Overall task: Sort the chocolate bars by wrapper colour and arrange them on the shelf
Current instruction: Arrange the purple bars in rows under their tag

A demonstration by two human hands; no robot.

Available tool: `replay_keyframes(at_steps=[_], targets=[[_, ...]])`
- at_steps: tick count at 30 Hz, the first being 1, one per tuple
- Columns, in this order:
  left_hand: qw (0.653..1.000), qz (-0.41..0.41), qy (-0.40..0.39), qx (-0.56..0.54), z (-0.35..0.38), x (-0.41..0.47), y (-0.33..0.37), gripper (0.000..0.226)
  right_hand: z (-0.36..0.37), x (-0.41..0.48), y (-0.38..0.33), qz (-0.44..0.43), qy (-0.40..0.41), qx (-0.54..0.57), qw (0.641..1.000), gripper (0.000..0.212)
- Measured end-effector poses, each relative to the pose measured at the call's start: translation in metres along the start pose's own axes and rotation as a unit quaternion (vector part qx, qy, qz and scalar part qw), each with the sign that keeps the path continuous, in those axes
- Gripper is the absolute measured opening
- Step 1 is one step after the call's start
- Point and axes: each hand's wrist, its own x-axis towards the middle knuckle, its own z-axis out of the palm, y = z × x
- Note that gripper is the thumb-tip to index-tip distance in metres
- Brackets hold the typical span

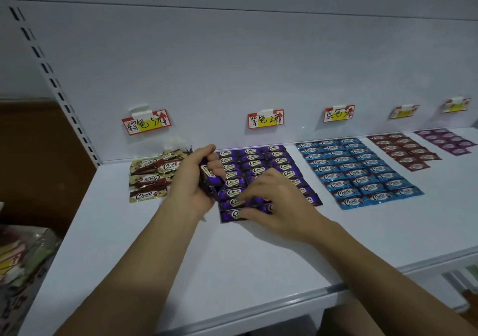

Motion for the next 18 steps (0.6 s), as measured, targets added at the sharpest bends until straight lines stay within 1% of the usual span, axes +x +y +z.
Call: replay_keyframes(at_steps=[2, 3, 5, 7, 8, 11, 13, 14, 15, 17, 18], targets=[[0.999, -0.002, 0.002, -0.040, -0.001, 0.003, -0.001, 0.025, -0.004, 0.008, -0.011, 0.001, 0.057, 0.045, 0.997, 0.031], [0.999, 0.005, 0.007, -0.041, -0.001, 0.004, -0.002, 0.027, -0.005, 0.013, -0.017, -0.003, 0.071, 0.061, 0.996, 0.035], [0.999, 0.032, 0.029, 0.005, -0.002, 0.004, -0.005, 0.034, -0.004, 0.024, -0.029, -0.035, 0.067, 0.065, 0.995, 0.039], [0.994, 0.060, 0.065, 0.064, -0.004, 0.005, -0.006, 0.045, 0.001, 0.033, -0.036, -0.069, 0.050, 0.048, 0.995, 0.035], [0.991, 0.073, 0.081, 0.077, -0.006, 0.006, -0.006, 0.048, 0.003, 0.036, -0.037, -0.073, 0.048, 0.044, 0.995, 0.034], [0.984, 0.121, 0.113, 0.061, -0.009, 0.011, 0.000, 0.042, 0.011, 0.037, -0.038, -0.053, 0.066, 0.061, 0.995, 0.024], [0.983, 0.150, 0.107, 0.010, -0.008, 0.012, 0.002, 0.035, 0.015, 0.035, -0.039, 0.003, 0.079, 0.113, 0.990, 0.013], [0.982, 0.157, 0.100, -0.026, -0.008, 0.013, 0.003, 0.032, 0.016, 0.035, -0.039, 0.045, 0.083, 0.165, 0.982, 0.010], [0.981, 0.159, 0.093, -0.061, -0.008, 0.014, 0.006, 0.028, 0.015, 0.034, -0.040, 0.083, 0.086, 0.231, 0.966, 0.010], [0.979, 0.159, 0.077, -0.103, -0.013, 0.018, 0.014, 0.019, 0.010, 0.031, -0.037, 0.134, 0.112, 0.354, 0.919, 0.012], [0.979, 0.159, 0.074, -0.102, -0.015, 0.020, 0.017, 0.014, 0.005, 0.029, -0.035, 0.154, 0.131, 0.400, 0.894, 0.013]])
